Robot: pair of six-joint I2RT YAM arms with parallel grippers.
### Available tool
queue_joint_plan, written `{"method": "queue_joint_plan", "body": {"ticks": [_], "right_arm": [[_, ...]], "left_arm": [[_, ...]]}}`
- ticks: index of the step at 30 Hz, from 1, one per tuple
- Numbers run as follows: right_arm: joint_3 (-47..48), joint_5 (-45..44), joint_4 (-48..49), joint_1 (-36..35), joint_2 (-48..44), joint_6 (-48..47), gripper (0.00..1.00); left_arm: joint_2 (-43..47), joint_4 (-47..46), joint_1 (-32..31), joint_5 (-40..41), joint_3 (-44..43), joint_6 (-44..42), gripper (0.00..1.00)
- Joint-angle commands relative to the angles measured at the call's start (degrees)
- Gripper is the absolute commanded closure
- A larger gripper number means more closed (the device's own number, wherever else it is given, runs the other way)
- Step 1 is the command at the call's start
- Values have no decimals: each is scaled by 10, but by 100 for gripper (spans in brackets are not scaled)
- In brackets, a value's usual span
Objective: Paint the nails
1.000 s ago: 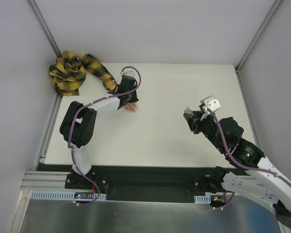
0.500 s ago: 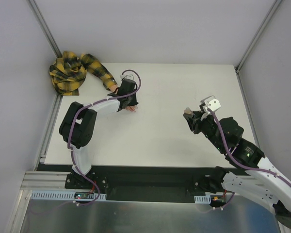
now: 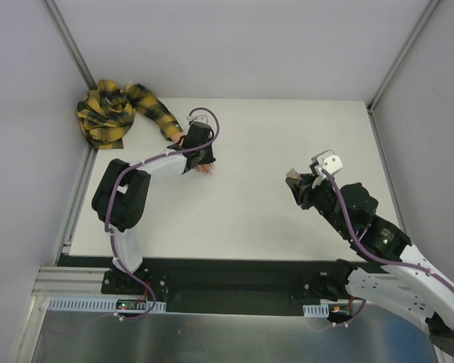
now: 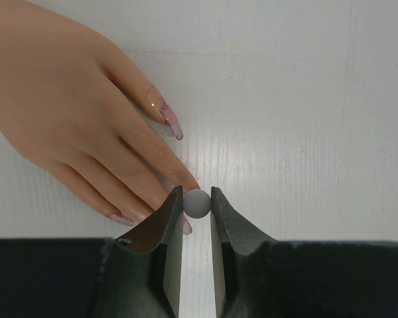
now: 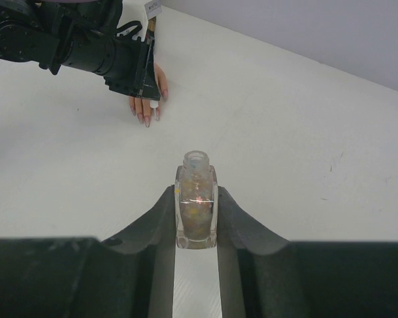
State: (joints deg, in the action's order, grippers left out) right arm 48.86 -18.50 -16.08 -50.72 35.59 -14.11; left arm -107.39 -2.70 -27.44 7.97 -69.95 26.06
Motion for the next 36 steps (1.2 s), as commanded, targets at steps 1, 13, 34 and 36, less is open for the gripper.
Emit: {"method": "queue_joint_plan", "body": {"ticks": [1, 13, 34, 36], "right_arm": [[1, 5, 33, 3, -3, 7, 100], [0, 7, 35, 5, -3, 8, 100], [2, 10, 32, 6, -5, 8, 100], [2, 11, 32, 5, -6, 8, 100]], "left_arm": [[10, -7, -6, -2, -26, -4, 100], [-4, -7, -9, -23, -34, 5, 100], [7, 4, 1, 1, -12, 7, 100], [7, 4, 2, -1, -10, 9, 100]]}}
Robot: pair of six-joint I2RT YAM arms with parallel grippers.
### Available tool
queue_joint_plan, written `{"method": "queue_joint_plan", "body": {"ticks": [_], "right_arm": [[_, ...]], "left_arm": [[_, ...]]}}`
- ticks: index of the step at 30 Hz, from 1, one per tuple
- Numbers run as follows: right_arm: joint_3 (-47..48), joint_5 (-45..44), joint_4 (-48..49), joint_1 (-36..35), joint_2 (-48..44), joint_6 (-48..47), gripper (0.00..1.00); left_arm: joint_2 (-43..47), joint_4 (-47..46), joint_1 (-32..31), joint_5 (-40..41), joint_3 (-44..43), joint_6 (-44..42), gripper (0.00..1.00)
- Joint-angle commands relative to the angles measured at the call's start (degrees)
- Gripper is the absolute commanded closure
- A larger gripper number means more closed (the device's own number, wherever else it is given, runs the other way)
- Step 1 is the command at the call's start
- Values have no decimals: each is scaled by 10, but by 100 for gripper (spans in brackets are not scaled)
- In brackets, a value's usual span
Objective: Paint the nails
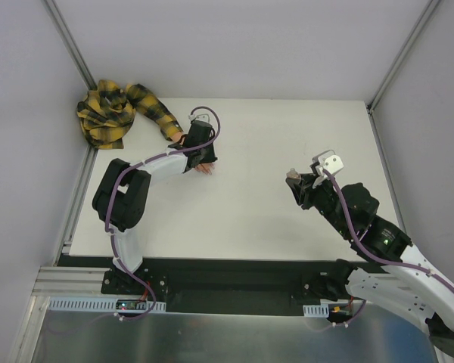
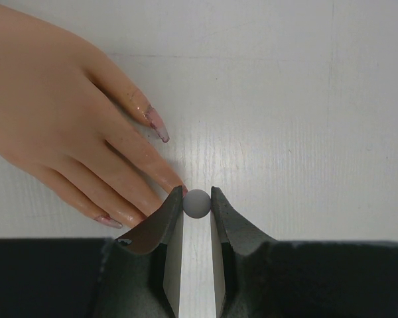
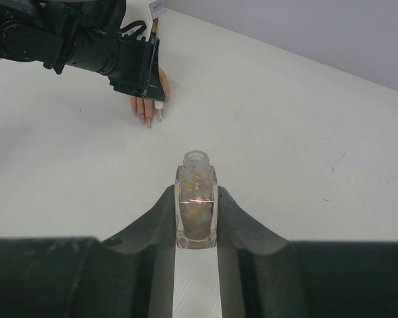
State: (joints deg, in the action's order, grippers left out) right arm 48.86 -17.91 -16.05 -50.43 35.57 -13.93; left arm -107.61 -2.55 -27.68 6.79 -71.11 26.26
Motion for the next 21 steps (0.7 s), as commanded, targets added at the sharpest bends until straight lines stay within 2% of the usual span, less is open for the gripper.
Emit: {"method": "queue_joint_plan", "body": {"ticks": [1, 21], "right_arm": [[1, 4, 32, 3, -7, 7, 100], [2, 6, 31, 3, -7, 8, 100]], "left_arm": [[9, 4, 4, 9, 2, 8, 100], [7, 10, 11, 25, -2, 8, 100]]}}
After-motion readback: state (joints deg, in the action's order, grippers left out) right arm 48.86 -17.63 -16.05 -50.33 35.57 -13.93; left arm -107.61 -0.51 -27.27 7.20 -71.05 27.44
